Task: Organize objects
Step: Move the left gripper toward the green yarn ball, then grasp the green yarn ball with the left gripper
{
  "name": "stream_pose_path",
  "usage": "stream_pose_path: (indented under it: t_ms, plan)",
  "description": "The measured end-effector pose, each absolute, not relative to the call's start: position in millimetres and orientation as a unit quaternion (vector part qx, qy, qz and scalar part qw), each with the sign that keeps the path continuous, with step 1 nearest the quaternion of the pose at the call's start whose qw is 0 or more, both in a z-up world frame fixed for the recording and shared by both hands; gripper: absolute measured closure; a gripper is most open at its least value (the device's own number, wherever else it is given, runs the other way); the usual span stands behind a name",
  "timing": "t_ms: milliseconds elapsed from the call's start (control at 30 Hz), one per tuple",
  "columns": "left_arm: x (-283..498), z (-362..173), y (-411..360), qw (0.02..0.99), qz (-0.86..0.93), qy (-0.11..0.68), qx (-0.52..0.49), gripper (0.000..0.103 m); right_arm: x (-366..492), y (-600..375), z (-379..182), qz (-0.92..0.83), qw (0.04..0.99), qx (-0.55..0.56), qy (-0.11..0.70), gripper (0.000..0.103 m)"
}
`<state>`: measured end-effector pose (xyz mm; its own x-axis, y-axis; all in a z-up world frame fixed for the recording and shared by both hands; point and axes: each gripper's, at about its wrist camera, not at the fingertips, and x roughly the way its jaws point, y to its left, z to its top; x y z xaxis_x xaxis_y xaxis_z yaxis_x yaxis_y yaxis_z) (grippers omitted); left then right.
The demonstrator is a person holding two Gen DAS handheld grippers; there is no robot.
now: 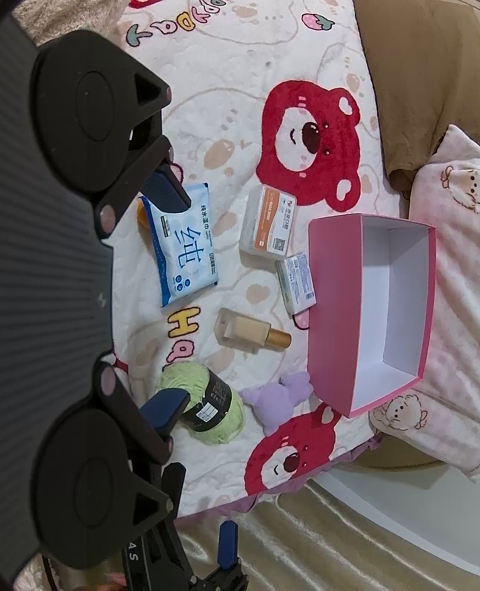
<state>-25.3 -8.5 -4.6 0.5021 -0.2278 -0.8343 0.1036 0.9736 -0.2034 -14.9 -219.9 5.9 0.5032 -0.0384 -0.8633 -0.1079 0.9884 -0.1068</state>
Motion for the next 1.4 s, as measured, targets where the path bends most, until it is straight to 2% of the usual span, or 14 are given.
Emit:
stream_pose_path:
  t_ms: [400, 700, 833, 1033, 1167, 1267, 1400]
  plan:
    - [2, -2, -45, 0.863, -0.111, 0.488, -0.069, 0.001, -33, -239, 0, 0.089, 0.907, -0.101, 0.398, 0.000]
    - [23, -56, -87, 0.845, -0.144, 0.505, -0.101, 0.001, -19, -233, -58, 0.170, 0.870, -0.225, 0.405, 0.000]
    - [26, -81, -97, 0.835, -0.157, 0.515, -0.114, 0.003, -1, -237, -86, 0.191, 0.856, -0.219, 0.427, 0.000]
    - [30, -105, -108, 0.825, -0.179, 0.520, -0.131, 0.013, 9, -240, -111, 0.201, 0.859, -0.191, 0.430, 0.000]
    - [33, -118, -108, 0.816, -0.185, 0.527, -0.147, 0.037, 14, -243, -123, 0.199, 0.869, -0.163, 0.423, 0.000]
    - [32, -125, -107, 0.830, -0.174, 0.510, -0.141, 0.040, 17, -248, -125, 0.193, 0.881, -0.129, 0.411, 0.001]
    - [36, -120, -100, 0.844, -0.182, 0.481, -0.153, 0.044, 18, -258, -121, 0.180, 0.896, -0.058, 0.401, 0.011]
